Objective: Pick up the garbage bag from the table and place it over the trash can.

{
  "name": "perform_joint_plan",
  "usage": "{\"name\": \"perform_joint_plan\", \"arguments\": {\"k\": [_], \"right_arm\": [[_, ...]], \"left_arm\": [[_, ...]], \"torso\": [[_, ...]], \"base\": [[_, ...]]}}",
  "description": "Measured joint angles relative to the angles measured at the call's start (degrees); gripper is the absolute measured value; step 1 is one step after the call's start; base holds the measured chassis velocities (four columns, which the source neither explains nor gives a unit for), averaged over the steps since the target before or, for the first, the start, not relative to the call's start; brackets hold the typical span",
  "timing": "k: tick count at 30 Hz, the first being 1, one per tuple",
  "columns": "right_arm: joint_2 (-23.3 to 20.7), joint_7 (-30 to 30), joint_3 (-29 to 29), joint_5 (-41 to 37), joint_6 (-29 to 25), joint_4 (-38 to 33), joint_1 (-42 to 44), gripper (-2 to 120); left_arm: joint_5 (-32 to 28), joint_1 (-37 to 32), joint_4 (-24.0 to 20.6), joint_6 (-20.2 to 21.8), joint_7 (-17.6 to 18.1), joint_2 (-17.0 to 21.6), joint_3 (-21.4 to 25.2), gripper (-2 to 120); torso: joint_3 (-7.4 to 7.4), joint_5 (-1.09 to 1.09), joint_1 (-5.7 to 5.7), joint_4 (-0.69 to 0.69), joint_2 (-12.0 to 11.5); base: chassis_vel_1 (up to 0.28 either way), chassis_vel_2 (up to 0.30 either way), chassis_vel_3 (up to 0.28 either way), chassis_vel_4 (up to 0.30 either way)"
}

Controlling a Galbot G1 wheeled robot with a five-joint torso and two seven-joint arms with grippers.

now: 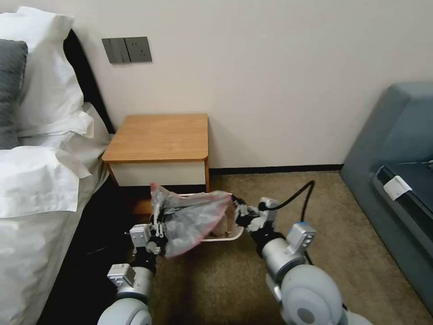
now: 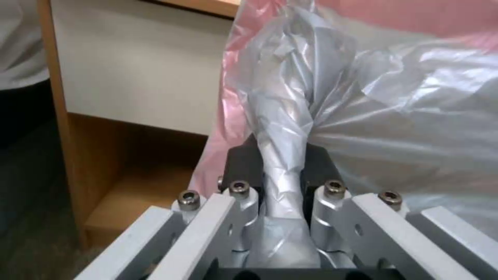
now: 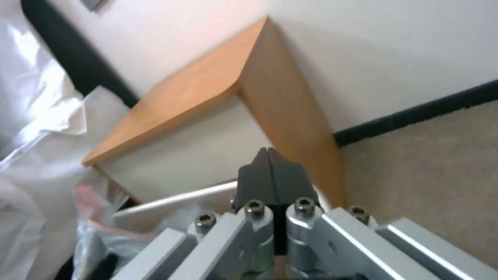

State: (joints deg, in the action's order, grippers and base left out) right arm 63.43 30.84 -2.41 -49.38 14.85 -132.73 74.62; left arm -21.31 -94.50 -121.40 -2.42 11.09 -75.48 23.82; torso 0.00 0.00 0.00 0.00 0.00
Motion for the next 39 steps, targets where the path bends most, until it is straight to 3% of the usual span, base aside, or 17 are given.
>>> {"name": "perform_joint_plan", "arguments": {"k": [7,12,19,21,23,25,33,36,39], "right_arm": [[-0.20,-1.03,-0.84,0.43,0.13,-0.17,-0.14,0],[-2.00,-6.36,0.45,7.80,1.12,-0.58,-0.33,2],[-9.36,-16.55,5.26,16.82,1.48,1.33,-5.44,31],[-10.01,-16.91,5.98,16.98,1.49,1.72,-6.28,31],[-11.88,-17.71,9.09,17.07,1.52,4.03,-10.02,45],[-12.18,-17.74,9.82,16.95,1.53,4.48,-10.82,49],[-12.75,-15.29,17.30,12.97,2.83,8.34,-18.16,82],[-12.22,-14.86,18.44,12.65,3.14,9.48,-19.23,89],[-11.25,-14.22,19.14,12.79,3.25,10.59,-19.76,83]], "left_arm": [[-0.23,0.07,0.00,0.03,0.00,0.01,-0.01,10],[0.60,0.21,0.33,-0.41,-0.95,0.23,0.18,10],[3.96,1.16,1.56,-2.63,-3.54,0.44,0.76,10],[4.11,1.21,1.58,-2.72,-3.71,0.45,0.76,10],[4.48,1.35,1.57,-2.95,-4.21,0.50,0.76,10],[4.58,1.37,1.57,-3.00,-4.29,0.51,0.77,10],[6.33,1.35,1.20,-4.19,-5.61,0.81,1.72,10],[6.52,1.33,0.95,-4.33,-5.76,0.85,1.87,10],[6.74,1.23,0.66,-4.52,-5.93,0.85,2.02,10]], "torso": [[0.00,0.00,0.00,0.00,0.00],[0.00,0.00,0.00,0.00,0.00],[0.00,0.00,0.01,0.00,0.00],[0.00,0.00,0.00,0.00,0.00],[0.00,0.00,0.00,0.00,0.00],[0.00,0.00,0.00,0.00,-0.01],[0.00,-0.01,0.01,0.01,-0.01],[0.00,0.00,0.01,0.01,-0.01],[0.00,0.00,0.00,0.01,-0.01]], "base": [[0.000,0.000,0.000,0.000],[0.000,0.000,0.000,0.000],[0.000,0.000,0.000,0.000],[0.000,0.000,0.000,0.000],[0.000,0.000,0.000,0.000],[0.000,0.000,0.000,0.000],[0.000,0.000,0.000,0.000],[0.000,0.000,0.000,0.000],[0.000,0.000,0.000,0.000]]}}
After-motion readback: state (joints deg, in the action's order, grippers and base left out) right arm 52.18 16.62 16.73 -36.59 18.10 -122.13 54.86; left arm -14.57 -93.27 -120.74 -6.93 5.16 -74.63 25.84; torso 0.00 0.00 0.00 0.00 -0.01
